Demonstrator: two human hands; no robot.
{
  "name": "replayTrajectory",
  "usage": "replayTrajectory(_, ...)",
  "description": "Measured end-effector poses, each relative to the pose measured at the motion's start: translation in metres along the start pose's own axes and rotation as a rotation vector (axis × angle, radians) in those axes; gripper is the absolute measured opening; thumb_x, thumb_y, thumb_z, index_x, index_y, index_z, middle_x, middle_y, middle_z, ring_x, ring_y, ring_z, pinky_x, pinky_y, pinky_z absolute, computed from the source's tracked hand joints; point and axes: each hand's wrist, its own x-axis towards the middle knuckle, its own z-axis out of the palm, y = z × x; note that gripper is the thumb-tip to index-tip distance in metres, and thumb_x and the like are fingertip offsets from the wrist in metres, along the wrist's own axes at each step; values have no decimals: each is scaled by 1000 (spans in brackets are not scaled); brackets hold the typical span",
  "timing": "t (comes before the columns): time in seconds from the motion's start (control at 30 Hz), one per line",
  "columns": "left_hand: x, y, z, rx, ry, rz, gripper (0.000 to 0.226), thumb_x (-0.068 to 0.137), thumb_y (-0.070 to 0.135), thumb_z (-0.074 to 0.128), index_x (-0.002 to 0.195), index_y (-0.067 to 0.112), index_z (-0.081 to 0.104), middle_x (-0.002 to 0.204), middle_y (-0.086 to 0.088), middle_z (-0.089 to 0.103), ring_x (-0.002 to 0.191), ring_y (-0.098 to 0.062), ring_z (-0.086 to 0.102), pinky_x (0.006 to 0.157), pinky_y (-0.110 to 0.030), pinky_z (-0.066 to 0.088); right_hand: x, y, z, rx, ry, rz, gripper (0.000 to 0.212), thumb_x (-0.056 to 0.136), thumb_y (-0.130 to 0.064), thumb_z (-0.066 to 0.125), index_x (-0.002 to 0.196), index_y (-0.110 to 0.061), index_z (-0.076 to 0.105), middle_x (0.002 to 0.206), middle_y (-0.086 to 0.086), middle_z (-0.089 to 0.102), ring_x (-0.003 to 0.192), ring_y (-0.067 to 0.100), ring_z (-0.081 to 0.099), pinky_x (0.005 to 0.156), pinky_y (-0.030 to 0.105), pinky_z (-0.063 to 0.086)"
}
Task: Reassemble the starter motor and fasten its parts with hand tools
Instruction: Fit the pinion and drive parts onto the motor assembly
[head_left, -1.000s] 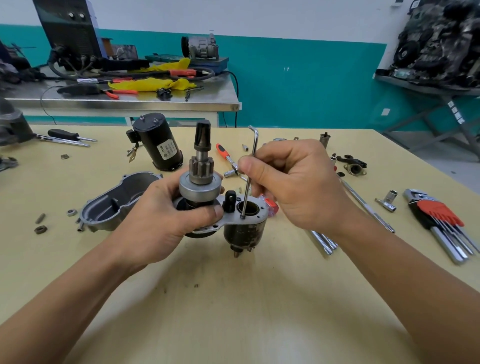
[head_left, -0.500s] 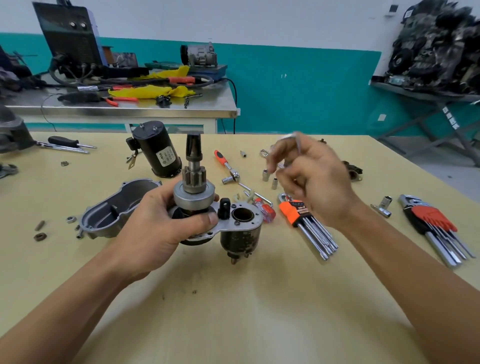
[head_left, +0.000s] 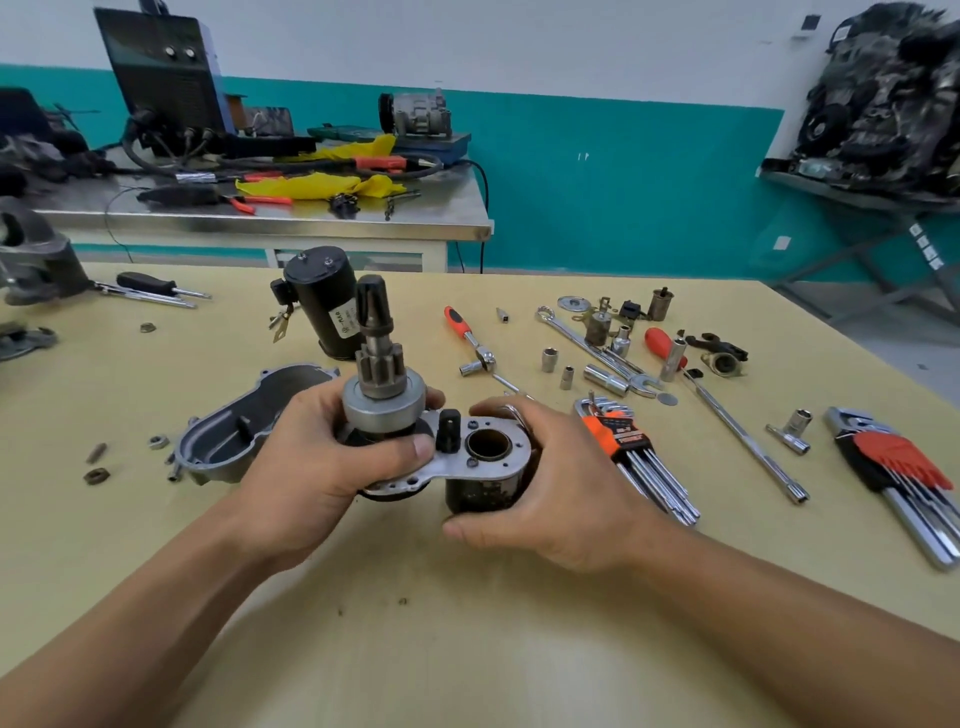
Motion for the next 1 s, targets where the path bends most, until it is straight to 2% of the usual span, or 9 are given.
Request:
replayTrajectory(0.07,-1,4,-3,56,-59,50,42,60,21,84,101,17,74,100,-22,70,93,-32,69,80,-40,56,0,0,1,37,-3,-40,71,55,-34,94,116,-27,59,100,-9,72,94,9,70,85,38,58)
replayTrajectory(0.13,-1,6,-5,92,-89,81,42,61,25,83,101,18,74,101,-21,70,92,-34,69,78,-43,57,1,0,-1,32,-7,-52,69,57,-30,95,116,-26,61,100,-9,72,94,10,70,85,38,57)
replayTrajectory(0.23,-1,7,-5,144,-113,105,41,63,27,82,102,17,73,98,-18,70,88,-30,68,73,-37,57,2,0,-4,13,-52,-78,60,59,-27,94,111,-26,64,97,-7,72,90,11,70,82,37,57)
replayTrajectory(0.33,-1,9,-5,165,-125,117,38,65,24,83,101,18,73,95,-17,69,87,-27,68,72,-33,56,2,0,-2,-15,-36,-110,51,60,-31,93,101,-24,65,90,-4,71,82,14,69,75,42,56)
replayTrajectory(0.47,0,8,-5,184,-110,118,33,69,10,80,100,18,72,95,-14,70,88,-31,68,72,-33,57,3,1,4,7,31,-106,44,57,-32,92,85,-18,61,76,1,66,70,25,63,64,45,53)
replayTrajectory(0.63,0,10,-4,193,-103,98,30,69,12,79,97,19,72,96,-15,69,87,-26,67,71,-31,56,5,0,-2,-37,-34,-76,49,56,-40,90,93,-23,62,86,-2,69,79,19,67,72,46,56)
replayTrajectory(0.77,-1,11,-3,171,-100,77,37,63,25,83,98,19,72,98,-20,67,87,-29,66,73,-36,55,3,2,0,18,-34,-75,47,60,-31,92,96,-24,63,89,-3,70,82,17,69,76,45,56)
replayTrajectory(0.87,0,11,-3,166,-85,71,32,65,16,82,96,19,72,97,-21,67,88,-32,66,75,-38,54,2,3,5,75,10,-82,47,60,-26,93,96,-20,64,89,1,71,83,20,68,76,46,55)
replayTrajectory(1.0,-1,10,-3,166,-93,73,29,68,12,77,96,18,72,97,-18,69,92,-38,66,74,-31,56,3,2,-2,-20,-56,-69,53,57,-46,91,99,-29,63,93,-9,72,86,10,69,78,43,57)
